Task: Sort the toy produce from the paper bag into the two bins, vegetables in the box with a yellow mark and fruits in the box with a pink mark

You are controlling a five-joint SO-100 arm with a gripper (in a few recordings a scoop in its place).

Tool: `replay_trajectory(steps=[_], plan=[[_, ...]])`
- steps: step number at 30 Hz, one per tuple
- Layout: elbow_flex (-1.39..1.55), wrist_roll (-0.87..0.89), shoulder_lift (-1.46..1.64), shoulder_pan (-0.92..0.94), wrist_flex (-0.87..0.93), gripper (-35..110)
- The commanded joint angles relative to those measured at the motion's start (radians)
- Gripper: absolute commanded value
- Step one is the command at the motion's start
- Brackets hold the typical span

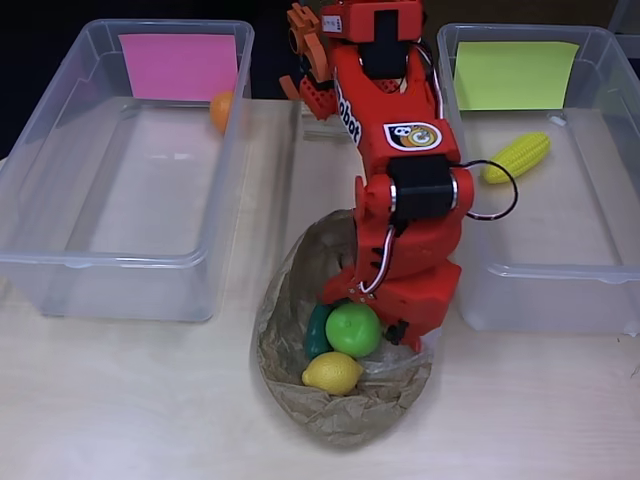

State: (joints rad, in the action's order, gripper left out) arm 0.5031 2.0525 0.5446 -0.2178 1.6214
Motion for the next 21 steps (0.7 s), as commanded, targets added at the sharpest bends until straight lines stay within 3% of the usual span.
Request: replay_trajectory(steps=[1, 13, 21], plan=[[-0.017, 0.009, 0.023, -0.017, 0.032, 37], [-0.104, -0.071, -0.06, -0.011, 0.014, 35], [-0.394, -0.104, -0.21, 0.0, 0.152, 24]])
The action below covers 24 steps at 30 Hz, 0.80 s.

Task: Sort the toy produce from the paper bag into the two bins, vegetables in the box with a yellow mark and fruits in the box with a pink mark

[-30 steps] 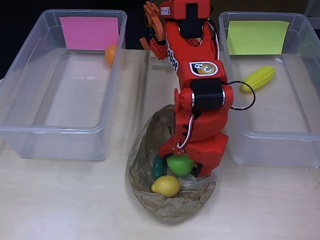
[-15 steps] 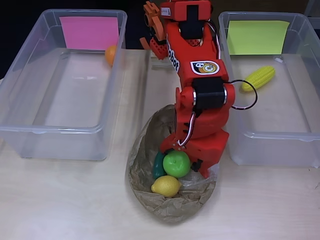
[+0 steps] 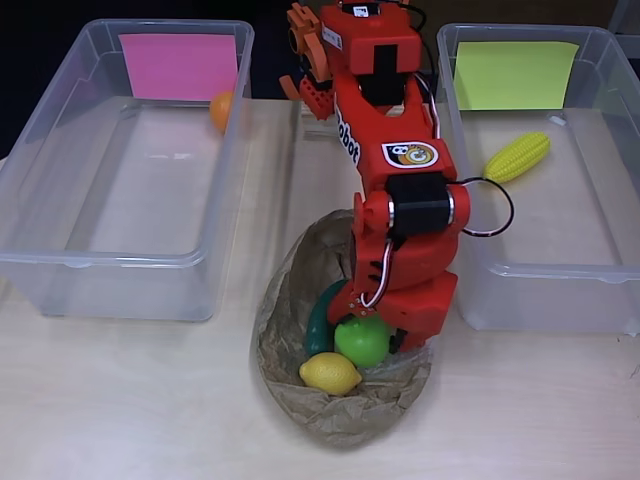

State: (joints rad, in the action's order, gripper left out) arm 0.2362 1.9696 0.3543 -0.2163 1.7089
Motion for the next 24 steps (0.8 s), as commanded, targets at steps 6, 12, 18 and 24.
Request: replay_trajectory(steps=[6, 12, 18, 24], plan=[[-0.106, -0.049, 0.021, 0.008, 0.103, 20], [0.511, -0.061, 0.4, 0.008, -0.095, 21], [0.782, -0.089, 0.663, 0.028, -0.021, 22], [1.097, -0.152, 0.985, 0.081, -0.009, 23]])
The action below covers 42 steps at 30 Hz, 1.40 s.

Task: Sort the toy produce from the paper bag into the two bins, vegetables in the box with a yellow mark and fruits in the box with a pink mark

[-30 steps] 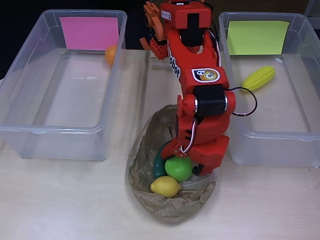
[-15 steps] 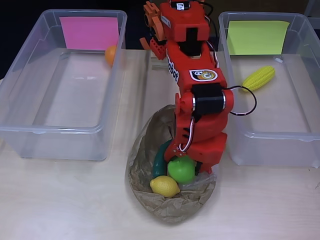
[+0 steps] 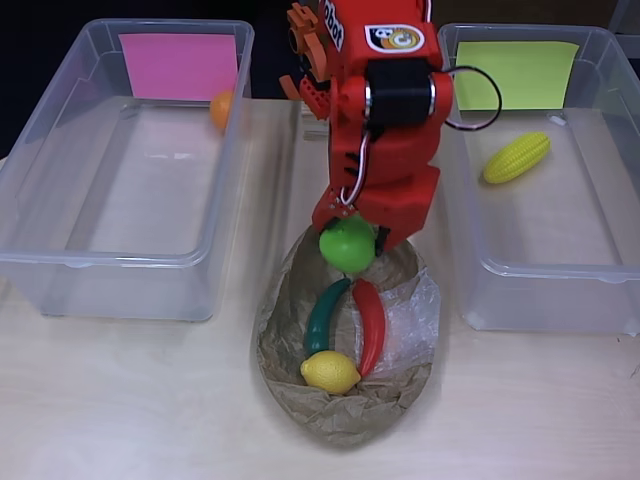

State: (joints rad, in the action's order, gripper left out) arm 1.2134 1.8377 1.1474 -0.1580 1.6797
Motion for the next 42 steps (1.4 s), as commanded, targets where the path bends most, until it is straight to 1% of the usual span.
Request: replay_trajectory(steps=[1, 7, 12, 18, 21, 26, 31, 34, 42], plan=[[0.17, -0.038, 0.252, 0.038, 0.018, 24], [0.393, -0.225, 0.545, 0.201, 0.002, 25], [0.495, -0.454, 0.713, 0.425, -0.064, 24], [0.494, -0.641, 0.772, 0.692, -0.084, 24], [0.472, -0.706, 0.756, 0.807, -0.094, 24], [0.5, -0.739, 0.716, 0.962, -0.143, 25], [0.6, -0.733, 0.657, 1.069, -0.235, 30], [0.632, -0.736, 0.601, 1.129, -0.261, 32], [0.752, -0.723, 0.581, 1.184, -0.365, 41]])
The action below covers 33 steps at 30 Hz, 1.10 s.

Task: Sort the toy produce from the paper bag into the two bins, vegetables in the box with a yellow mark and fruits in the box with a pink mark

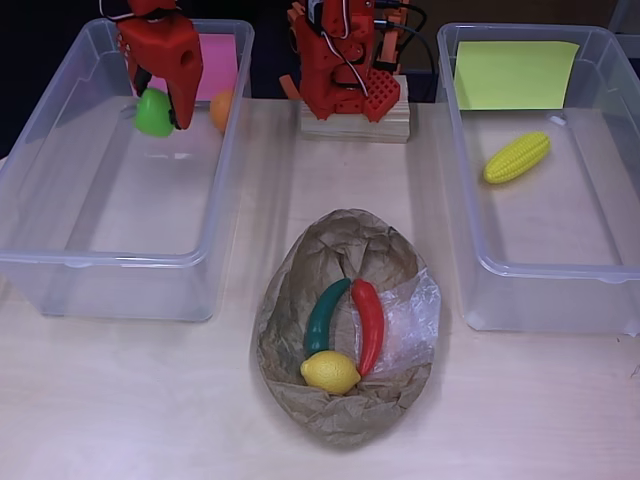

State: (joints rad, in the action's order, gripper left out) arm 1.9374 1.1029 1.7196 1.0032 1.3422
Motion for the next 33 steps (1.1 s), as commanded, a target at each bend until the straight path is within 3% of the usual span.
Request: replay_trajectory(steps=[1, 7, 17, 24, 33], plan=[[0.04, 0.012, 0.0, 0.023, -0.043, 42], [0.089, 0.012, -0.026, 0.015, -0.089, 49], [0.008, -0.107, 0.158, -0.091, 0.026, 44], [-0.087, -0.158, 0.31, -0.302, 0.103, 42], [-0.175, -0.224, 0.383, -0.666, 0.04, 41]])
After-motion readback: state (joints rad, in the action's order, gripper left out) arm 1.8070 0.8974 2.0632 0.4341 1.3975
